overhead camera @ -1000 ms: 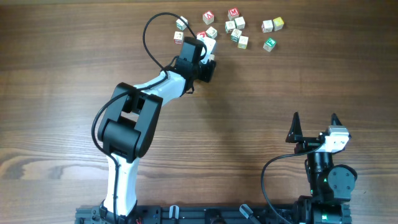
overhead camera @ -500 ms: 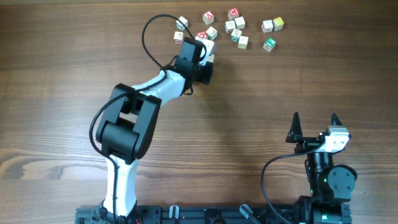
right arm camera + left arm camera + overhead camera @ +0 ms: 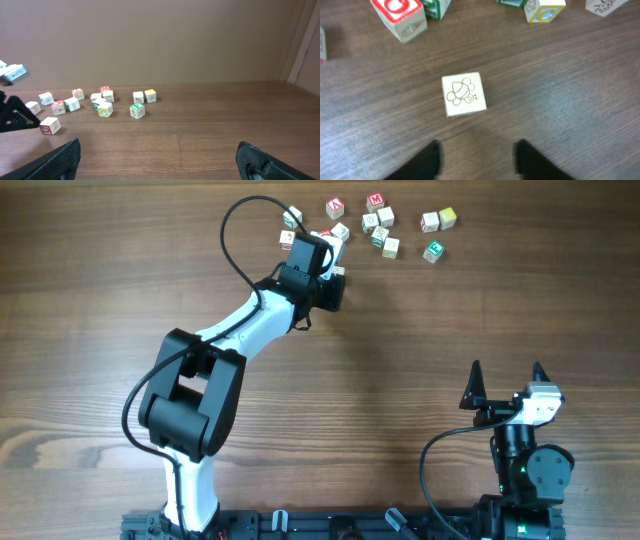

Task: Form a horizontal line
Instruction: 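Lower the left gripper over the white bee-picture block and close on it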

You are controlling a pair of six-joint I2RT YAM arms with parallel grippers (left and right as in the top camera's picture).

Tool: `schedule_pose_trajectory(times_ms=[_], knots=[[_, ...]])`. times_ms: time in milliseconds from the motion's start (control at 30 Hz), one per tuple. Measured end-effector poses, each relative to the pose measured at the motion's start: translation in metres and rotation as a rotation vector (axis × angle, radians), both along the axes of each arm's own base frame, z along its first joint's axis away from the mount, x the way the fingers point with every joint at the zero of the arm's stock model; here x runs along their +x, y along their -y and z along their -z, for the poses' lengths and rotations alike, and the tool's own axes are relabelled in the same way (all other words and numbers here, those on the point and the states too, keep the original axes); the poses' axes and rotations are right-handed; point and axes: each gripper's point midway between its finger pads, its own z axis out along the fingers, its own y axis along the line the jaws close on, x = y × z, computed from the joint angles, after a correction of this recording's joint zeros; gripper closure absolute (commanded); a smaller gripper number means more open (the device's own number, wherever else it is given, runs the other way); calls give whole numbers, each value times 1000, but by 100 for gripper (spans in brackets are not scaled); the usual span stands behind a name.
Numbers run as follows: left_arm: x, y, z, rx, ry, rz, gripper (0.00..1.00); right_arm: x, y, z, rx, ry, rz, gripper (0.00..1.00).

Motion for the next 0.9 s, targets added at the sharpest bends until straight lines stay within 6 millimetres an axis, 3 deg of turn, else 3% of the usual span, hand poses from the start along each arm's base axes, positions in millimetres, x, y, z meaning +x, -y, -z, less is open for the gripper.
schedule_pose_trajectory(times_ms=[333, 400, 567, 700, 767, 833, 900], knots=[[34, 11, -27, -48, 190, -4, 0, 0, 0, 0, 0, 0, 0, 0], [36, 11, -17, -44, 190, -5, 0, 0, 0, 0, 0, 0, 0, 0], [32, 9, 36, -5, 110, -3, 2, 0, 0, 0, 0, 0, 0, 0], [39, 11, 40, 2, 125, 0, 26, 0, 0, 0, 0, 0, 0, 0], [40, 12, 41, 4, 128, 5, 51, 0, 0, 0, 0, 0, 0, 0], [40, 12, 41, 3, 127, 1, 69, 0, 0, 0, 0, 0, 0, 0], [40, 11, 43, 4, 123, 0, 73, 0, 0, 0, 0, 0, 0, 0]])
